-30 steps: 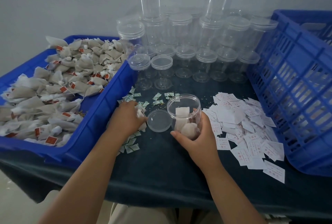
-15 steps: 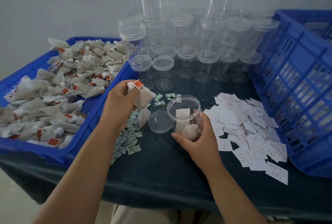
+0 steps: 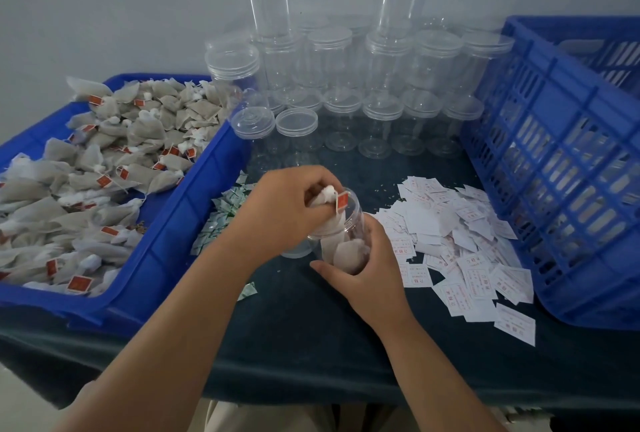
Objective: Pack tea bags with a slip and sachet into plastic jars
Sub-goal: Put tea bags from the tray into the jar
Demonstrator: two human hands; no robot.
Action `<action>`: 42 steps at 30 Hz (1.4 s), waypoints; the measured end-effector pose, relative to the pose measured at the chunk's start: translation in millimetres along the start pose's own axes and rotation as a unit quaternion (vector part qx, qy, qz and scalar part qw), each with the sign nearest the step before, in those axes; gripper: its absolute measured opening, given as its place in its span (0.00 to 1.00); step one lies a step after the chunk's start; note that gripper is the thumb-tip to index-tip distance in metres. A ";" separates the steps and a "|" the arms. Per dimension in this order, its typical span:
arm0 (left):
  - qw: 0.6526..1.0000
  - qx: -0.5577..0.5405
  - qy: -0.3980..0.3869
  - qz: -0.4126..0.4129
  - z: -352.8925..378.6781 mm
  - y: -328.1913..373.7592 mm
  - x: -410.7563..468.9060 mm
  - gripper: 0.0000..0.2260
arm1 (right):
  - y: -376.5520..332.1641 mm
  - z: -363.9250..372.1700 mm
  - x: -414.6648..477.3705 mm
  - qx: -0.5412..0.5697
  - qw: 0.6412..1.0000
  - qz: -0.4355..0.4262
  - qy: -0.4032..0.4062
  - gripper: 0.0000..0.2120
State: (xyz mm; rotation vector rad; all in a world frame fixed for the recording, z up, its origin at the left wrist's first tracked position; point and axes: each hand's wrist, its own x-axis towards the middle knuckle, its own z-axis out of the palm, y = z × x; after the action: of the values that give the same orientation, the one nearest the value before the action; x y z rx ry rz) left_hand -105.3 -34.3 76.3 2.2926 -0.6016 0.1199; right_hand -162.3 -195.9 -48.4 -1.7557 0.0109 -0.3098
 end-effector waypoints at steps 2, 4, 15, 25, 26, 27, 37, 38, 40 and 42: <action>0.996 0.064 -0.065 0.018 -2.4 4.0 0.3 0.09 | 0.8 -0.4 0.4 -0.008 1.000 -0.001 -0.003 0.41; 0.989 0.082 -0.121 0.024 -8.0 3.5 0.9 0.10 | 2.2 -0.9 1.2 -0.012 1.000 -0.002 -0.008 0.40; 0.988 0.021 -0.099 -0.117 1.3 -50.5 6.4 0.18 | 1.9 0.1 0.5 0.035 0.999 0.008 0.014 0.43; 0.992 0.077 0.015 -0.095 11.4 -54.3 -6.3 0.14 | 0.0 -1.5 1.3 0.050 0.998 0.018 0.026 0.40; 0.992 0.058 0.063 -0.088 2.5 -47.6 -5.6 0.13 | 0.5 -1.5 1.4 0.049 0.998 0.018 0.026 0.41; 0.989 0.028 0.115 -0.088 -7.9 -37.5 -6.0 0.08 | 1.0 -1.6 1.3 0.049 0.998 0.018 0.026 0.43; 0.980 0.194 -0.043 -0.034 2.2 12.3 5.7 0.10 | -0.7 -3.0 -0.7 0.036 0.999 0.002 0.033 0.42; 0.981 0.188 -0.033 -0.034 0.8 12.9 7.3 0.09 | -1.3 -3.4 -0.9 0.039 0.999 0.001 0.036 0.42; 0.989 0.129 -0.059 -0.037 -5.1 13.4 7.8 0.08 | -2.8 -2.6 -1.4 0.062 0.998 0.007 0.031 0.41; 0.983 0.120 -0.134 -0.033 -8.3 15.1 5.8 0.12 | -4.3 -2.0 -1.6 0.074 0.997 0.009 0.030 0.39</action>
State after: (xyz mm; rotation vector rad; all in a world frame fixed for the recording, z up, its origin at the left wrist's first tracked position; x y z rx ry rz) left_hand -106.2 -39.9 93.5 2.5836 -0.6767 -0.1594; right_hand -165.0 -196.7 -44.3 -1.5985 0.0445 -0.3416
